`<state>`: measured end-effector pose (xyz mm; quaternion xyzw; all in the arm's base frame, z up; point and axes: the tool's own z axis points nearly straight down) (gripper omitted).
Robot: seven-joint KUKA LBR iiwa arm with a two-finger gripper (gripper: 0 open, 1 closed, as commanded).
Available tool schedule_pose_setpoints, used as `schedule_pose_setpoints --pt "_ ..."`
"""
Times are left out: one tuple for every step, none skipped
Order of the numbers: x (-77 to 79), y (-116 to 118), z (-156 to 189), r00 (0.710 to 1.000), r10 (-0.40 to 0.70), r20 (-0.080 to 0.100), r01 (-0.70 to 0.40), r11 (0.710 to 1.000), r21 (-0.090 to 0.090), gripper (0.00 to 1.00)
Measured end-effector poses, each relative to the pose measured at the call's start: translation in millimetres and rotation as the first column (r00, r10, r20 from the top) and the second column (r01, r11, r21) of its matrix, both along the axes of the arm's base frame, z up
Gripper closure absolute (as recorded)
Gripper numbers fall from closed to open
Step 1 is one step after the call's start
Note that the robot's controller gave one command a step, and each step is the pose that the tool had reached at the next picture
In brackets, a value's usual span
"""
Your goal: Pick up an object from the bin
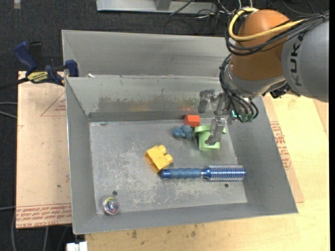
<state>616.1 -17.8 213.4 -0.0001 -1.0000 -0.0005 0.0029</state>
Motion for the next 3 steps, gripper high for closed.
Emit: schedule_pose_setpoints --pt "26.8 -53 -136 0.997 -0.082 0.005 0.082 0.997 0.000 0.00" --pt "28.2 -52 -131 0.997 -0.079 0.010 0.079 0.997 0.000 1.00" --pt "24.2 -64 44 0.999 -0.041 0.018 0.041 0.999 -0.002 1.00"
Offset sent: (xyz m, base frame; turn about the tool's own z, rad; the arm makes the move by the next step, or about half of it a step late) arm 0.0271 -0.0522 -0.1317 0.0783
